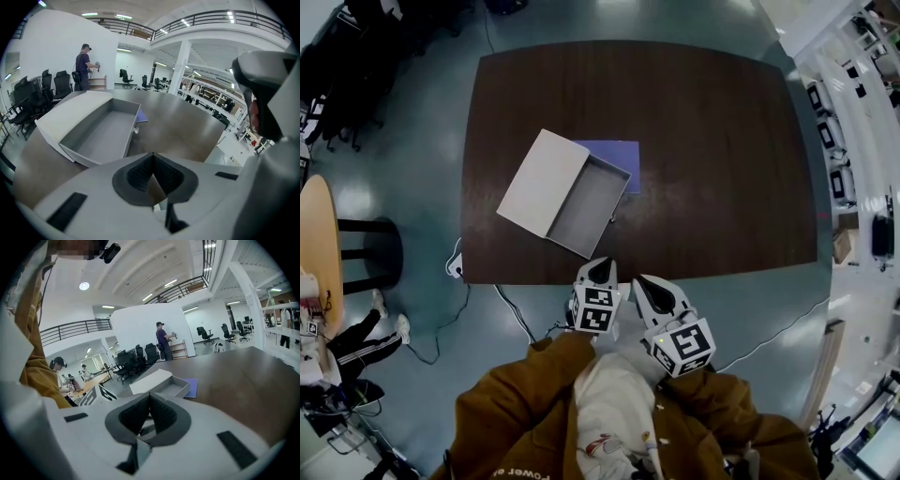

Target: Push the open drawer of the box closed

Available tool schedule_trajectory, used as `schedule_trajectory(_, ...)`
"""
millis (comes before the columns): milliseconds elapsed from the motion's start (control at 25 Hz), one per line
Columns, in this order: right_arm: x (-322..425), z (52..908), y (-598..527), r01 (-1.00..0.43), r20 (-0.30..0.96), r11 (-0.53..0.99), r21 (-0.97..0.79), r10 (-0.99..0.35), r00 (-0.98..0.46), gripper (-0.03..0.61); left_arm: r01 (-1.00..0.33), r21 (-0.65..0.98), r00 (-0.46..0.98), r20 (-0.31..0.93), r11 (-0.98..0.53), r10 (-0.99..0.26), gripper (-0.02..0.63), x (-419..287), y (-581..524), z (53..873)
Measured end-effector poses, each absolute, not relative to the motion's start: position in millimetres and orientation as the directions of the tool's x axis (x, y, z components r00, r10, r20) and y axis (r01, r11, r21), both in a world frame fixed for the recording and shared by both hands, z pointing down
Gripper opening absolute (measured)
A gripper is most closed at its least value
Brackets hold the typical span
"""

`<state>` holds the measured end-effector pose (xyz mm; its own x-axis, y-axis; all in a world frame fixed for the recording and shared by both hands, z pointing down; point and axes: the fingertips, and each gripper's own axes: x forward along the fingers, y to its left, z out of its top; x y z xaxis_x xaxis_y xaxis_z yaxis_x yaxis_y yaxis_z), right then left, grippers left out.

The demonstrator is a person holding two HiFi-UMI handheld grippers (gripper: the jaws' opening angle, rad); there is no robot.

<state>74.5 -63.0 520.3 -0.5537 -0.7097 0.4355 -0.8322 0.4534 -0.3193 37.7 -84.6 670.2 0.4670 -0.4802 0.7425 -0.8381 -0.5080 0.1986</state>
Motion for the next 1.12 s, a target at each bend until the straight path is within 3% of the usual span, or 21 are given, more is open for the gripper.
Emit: schedule_trajectory(1120, 76.0, 551.3, -56.6, -0.818, 0.489, 0.467, -0.336, -0.656, -0.575, 0.006, -0.900, 0.120, 0.341, 0.795, -0.419, -0.503, 0.006, 21.0, -98.5, 683.9)
